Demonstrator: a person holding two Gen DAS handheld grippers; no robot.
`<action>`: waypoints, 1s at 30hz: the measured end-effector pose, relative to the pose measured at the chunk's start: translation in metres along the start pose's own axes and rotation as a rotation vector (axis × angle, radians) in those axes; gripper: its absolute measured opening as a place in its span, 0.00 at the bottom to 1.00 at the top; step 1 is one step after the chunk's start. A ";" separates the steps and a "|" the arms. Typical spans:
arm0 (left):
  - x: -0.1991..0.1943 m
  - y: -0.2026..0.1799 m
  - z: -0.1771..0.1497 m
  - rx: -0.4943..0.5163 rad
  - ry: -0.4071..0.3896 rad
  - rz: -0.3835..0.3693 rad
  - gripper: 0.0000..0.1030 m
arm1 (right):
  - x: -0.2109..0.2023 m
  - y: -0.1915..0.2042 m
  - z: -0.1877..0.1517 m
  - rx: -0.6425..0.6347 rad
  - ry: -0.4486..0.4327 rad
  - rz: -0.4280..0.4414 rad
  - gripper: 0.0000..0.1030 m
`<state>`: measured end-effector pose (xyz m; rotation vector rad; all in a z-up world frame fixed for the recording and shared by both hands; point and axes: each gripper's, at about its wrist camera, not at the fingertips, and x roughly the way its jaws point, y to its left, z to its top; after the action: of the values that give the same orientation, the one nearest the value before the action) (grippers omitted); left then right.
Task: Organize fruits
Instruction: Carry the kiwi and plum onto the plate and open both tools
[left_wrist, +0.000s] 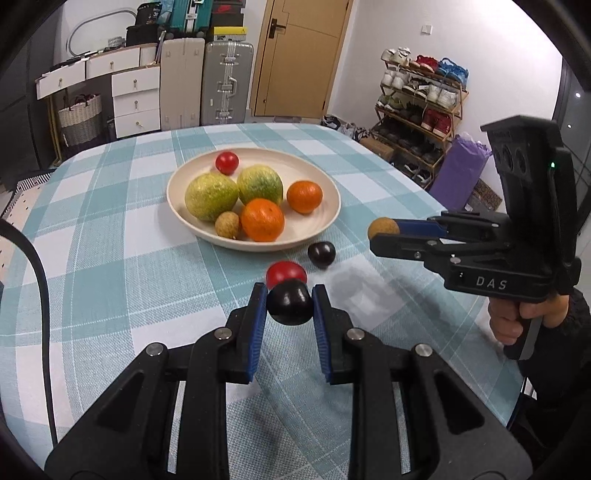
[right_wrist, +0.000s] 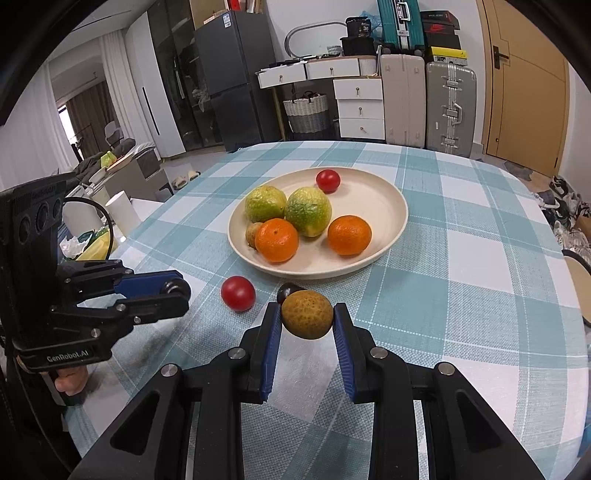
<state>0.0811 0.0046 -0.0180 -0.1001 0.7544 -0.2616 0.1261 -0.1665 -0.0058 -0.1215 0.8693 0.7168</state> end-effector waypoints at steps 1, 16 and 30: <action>-0.002 0.001 0.002 -0.002 -0.010 0.003 0.21 | -0.001 -0.001 0.001 0.001 -0.005 -0.002 0.28; -0.015 0.013 0.035 -0.029 -0.098 0.053 0.21 | -0.007 -0.009 0.022 -0.001 -0.059 -0.028 0.28; -0.004 0.014 0.056 -0.031 -0.106 0.065 0.21 | -0.006 -0.021 0.042 0.007 -0.081 -0.041 0.28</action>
<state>0.1199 0.0187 0.0231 -0.1177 0.6549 -0.1810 0.1647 -0.1698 0.0221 -0.1030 0.7896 0.6763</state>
